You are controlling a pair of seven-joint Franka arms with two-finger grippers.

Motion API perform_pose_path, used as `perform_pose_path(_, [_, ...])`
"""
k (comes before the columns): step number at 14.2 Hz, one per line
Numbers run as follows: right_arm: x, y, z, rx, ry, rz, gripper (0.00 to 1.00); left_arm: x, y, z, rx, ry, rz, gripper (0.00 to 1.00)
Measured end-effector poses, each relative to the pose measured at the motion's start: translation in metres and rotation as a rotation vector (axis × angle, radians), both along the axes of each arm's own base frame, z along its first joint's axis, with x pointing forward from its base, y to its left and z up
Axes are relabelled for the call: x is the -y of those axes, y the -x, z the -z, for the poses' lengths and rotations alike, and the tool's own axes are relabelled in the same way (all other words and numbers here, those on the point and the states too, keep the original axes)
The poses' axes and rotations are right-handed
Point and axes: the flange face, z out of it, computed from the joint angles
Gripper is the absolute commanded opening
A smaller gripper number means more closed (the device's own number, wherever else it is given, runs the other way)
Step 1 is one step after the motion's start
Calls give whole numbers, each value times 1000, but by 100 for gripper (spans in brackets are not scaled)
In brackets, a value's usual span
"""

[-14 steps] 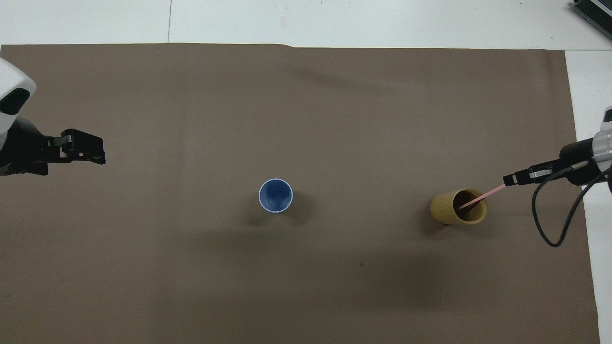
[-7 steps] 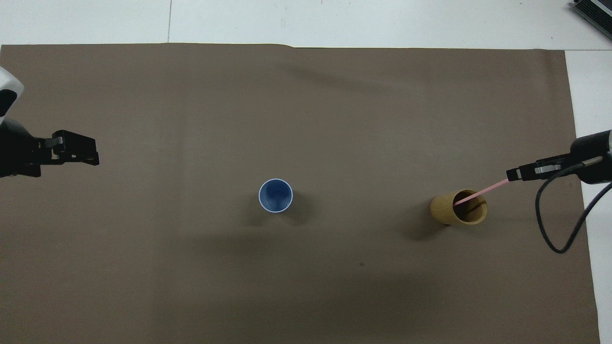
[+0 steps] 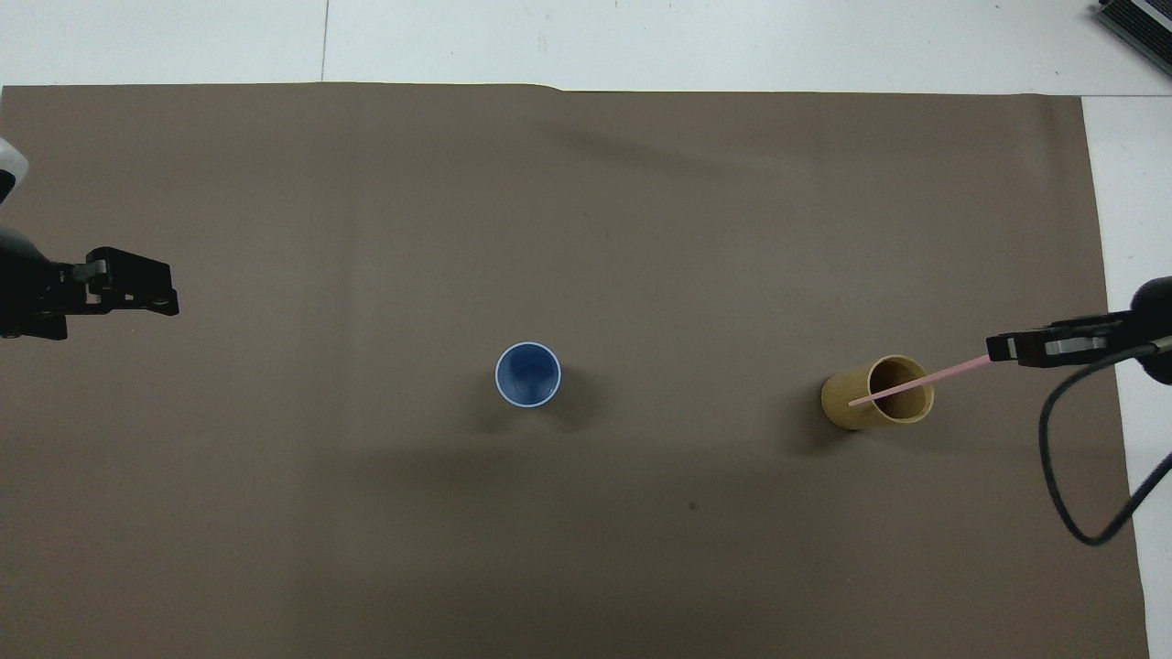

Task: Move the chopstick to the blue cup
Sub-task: 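Grasp the pink stick in the tan cup with the right gripper, then lift the pink stick out and carry it toward the blue cup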

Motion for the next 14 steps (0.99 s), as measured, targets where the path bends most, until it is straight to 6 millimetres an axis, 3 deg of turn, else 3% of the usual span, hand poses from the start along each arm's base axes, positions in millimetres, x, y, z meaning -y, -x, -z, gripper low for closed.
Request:
perform_pose_path(6, [-47,12,-23,12,42,-6,0,-11,0,1,-9,-1,-20,100])
perform_pose_path(7, [-66,16,-29,12,43,13,0,-11,0,1,-11,-1,-20,100])
perform_pose_path(10, [-147,35,-41,-10,39,97,0,-16,-1,4,-22,-3,-29,100])
perform_pose_path(14, [-207,50,-50,-20,-1,272,0,-15,0,7,-39,-8,-27,100])
